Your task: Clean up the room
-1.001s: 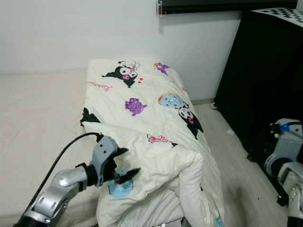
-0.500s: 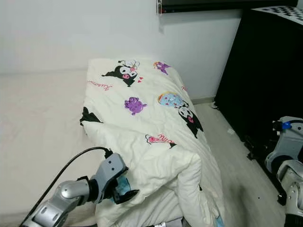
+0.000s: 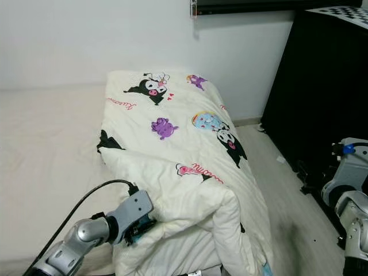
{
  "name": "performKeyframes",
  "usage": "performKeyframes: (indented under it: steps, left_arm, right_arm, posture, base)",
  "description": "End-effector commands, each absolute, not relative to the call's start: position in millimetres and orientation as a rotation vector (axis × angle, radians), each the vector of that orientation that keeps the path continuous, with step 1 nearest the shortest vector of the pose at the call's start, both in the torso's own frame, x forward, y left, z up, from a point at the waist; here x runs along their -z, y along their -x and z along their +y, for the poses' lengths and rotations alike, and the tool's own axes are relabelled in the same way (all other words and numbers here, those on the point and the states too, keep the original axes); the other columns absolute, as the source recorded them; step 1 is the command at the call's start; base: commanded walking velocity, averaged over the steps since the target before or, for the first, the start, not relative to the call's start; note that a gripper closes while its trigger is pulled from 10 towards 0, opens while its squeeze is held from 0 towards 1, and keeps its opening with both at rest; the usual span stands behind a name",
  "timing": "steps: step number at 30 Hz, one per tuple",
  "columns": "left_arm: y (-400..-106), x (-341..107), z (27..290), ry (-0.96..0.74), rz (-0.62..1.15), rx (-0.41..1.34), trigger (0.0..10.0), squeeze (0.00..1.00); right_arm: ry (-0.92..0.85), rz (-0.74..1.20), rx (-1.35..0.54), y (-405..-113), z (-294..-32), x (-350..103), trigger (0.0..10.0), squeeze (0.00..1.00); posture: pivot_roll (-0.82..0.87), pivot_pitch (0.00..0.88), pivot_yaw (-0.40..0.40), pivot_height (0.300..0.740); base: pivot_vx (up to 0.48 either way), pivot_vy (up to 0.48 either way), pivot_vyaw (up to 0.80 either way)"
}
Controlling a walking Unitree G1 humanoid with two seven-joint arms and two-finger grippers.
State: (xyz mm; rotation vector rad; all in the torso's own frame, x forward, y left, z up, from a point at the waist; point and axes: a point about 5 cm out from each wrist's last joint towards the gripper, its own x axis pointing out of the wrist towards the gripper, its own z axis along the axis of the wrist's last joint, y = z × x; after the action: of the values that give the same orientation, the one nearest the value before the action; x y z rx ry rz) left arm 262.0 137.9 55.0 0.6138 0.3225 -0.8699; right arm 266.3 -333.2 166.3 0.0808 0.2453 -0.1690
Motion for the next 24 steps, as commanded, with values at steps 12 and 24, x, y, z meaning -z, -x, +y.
performKeyframes:
  steps: [12,24]
  left_arm:
    - [-292.6,-99.2,212.1,-0.86,0.382,0.491,0.0,0.0]
    - [-214.9,-117.8,266.0,-0.585,0.503,0.035,0.0,0.0]
  right_arm:
    - [-0.086,0.239,0.181,-271.2,-333.8,-163.8,10.0,0.0]
    - [-0.101,0.275,0.127,-281.1,-323.4,-152.1,10.0,0.0]
  posture:
    - [-0.01,0.108,-0.022,0.601]
    - [0.08,0.113,-0.039,0.601]
  base:
    - [0.0,0.0,0.0]
    - [0.0,0.0,0.0]
